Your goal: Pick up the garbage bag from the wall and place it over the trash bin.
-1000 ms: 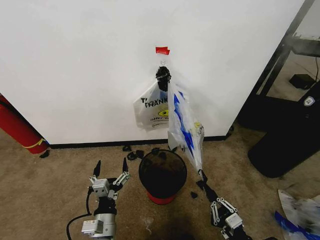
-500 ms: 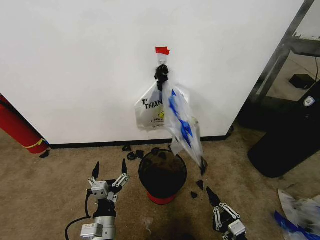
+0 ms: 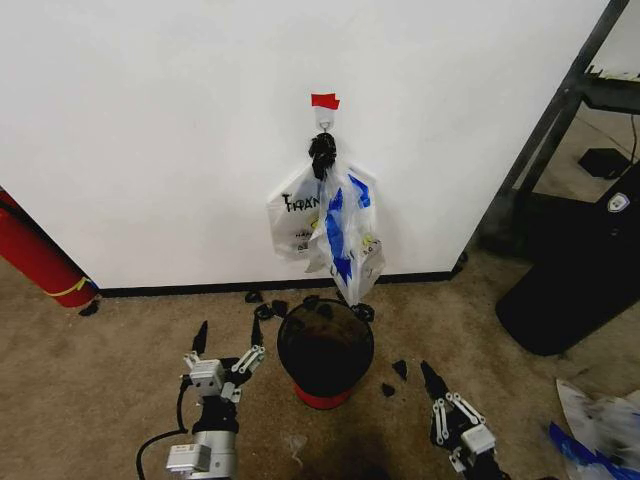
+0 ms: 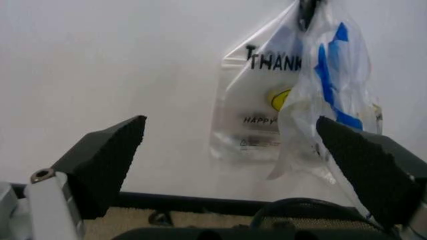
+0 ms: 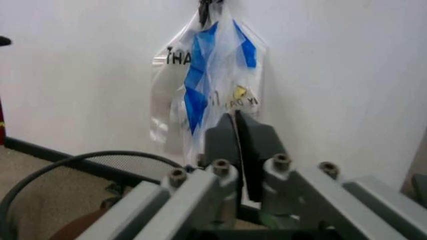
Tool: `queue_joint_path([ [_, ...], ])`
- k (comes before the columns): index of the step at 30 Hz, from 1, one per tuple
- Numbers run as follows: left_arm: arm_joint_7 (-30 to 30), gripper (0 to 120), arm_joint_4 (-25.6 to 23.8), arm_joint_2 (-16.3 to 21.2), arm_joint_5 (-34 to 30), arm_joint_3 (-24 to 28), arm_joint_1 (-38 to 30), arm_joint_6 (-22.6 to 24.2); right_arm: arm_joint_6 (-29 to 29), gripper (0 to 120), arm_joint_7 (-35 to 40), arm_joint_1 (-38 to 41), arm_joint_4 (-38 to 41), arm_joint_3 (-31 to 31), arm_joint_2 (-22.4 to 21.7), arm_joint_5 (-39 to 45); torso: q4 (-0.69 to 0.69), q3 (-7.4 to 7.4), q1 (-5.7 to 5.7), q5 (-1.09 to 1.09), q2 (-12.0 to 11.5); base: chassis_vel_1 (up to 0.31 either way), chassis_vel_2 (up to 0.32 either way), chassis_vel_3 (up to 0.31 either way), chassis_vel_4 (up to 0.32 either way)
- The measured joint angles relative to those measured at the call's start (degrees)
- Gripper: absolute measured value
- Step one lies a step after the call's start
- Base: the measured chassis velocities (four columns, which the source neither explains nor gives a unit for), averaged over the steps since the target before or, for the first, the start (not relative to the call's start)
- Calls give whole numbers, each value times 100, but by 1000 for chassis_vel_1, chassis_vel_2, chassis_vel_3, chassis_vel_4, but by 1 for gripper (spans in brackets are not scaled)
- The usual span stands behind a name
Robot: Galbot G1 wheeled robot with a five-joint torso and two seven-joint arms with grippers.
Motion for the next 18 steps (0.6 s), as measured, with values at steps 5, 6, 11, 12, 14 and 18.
queue_joint_path([
  [5,2,100,44,11,72,21,-64,12,-981,22,904,1001,24,-627,-618,-573,3,0,0,2,0,0,0,0,0],
  [6,1,100,58,20,55,40,-81,23,-1123,27,984,1153,25,-683,-715,-608,6,0,0,2,0,0,0,0,0],
  [11,0,100,187,172,-71,281,-293,122,-1732,44,1355,1937,-132,-919,-1190,-740,-4,0,0,1,0,0,0,0,0],
  [12,-4,100,190,177,-83,279,-287,127,-1801,47,1382,2125,-232,-1015,-1275,-747,-1,0,0,3,0,0,0,0,0],
  [14,-11,100,200,160,-119,266,-273,145,-1935,56,1440,2666,-549,-1346,-1457,-769,3,1,1,-1,0,0,0,0,0],
  [18,-20,100,217,80,-128,257,-288,176,-2017,69,1435,3415,-965,-1879,-1617,-837,3,1,1,-1,0,0,0,0,0],
])
